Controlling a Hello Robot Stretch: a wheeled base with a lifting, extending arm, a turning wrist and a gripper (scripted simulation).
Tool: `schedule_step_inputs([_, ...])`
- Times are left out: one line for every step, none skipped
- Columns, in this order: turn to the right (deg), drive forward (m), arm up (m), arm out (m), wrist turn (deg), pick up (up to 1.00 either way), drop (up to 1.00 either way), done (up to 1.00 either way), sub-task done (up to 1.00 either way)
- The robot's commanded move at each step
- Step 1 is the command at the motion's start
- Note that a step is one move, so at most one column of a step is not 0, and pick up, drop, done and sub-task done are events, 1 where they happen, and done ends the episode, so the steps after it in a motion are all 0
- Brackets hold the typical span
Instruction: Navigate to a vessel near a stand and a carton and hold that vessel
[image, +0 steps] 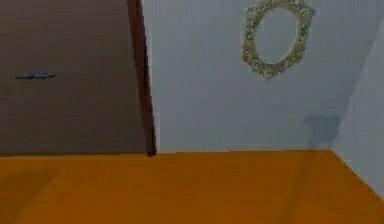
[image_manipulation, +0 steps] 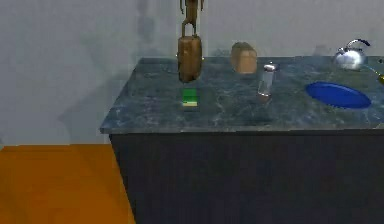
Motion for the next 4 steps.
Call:
schedule_step_inputs([-45.0, 0.0, 0.0, 0.0, 0.0, 0.0, 0.0, 0.0, 0.0])
schedule_step_inputs([-6.0, 0.0, 0.0, 0.0, 0.0, 0.0, 0.0, 0.0, 0.0])
schedule_step_inputs([0.0, 1.0, 0.0, 0.0, 0.0, 0.0, 0.0, 0.0, 0.0])
schedule_step_inputs([0.0, 0.4, 0.0, 0.0, 0.0, 0.0, 0.0, 0.0, 0.0])
